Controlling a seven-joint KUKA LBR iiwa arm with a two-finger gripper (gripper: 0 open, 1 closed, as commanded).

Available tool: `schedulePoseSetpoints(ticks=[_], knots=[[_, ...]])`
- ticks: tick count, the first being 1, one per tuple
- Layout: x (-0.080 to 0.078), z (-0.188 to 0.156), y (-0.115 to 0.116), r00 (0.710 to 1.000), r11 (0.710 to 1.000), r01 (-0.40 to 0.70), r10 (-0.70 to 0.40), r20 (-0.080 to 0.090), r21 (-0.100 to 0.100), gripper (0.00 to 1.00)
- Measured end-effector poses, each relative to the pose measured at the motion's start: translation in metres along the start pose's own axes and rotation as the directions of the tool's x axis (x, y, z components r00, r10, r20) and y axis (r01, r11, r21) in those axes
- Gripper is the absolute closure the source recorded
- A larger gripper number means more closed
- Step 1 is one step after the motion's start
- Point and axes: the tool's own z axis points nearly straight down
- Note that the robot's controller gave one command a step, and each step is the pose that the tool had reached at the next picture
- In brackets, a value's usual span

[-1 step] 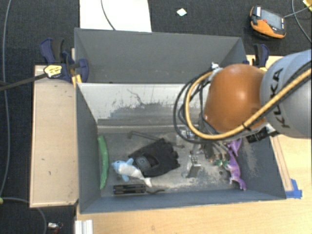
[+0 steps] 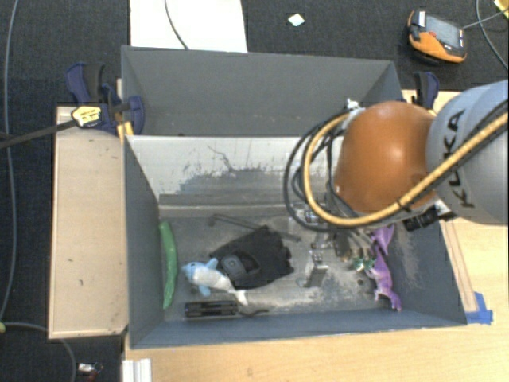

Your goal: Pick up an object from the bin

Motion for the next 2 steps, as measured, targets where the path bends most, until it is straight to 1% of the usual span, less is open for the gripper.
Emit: schedulePoseSetpoints(ticks=[1,2], knots=[[-0.017,-0.067,0.002,1.0,1.0,-0.007,0.007,0.009,-0.002,0.0],[-0.01,0.041,-0.002,0.988,0.988,0.153,-0.153,-0.002,0.0,0.0]])
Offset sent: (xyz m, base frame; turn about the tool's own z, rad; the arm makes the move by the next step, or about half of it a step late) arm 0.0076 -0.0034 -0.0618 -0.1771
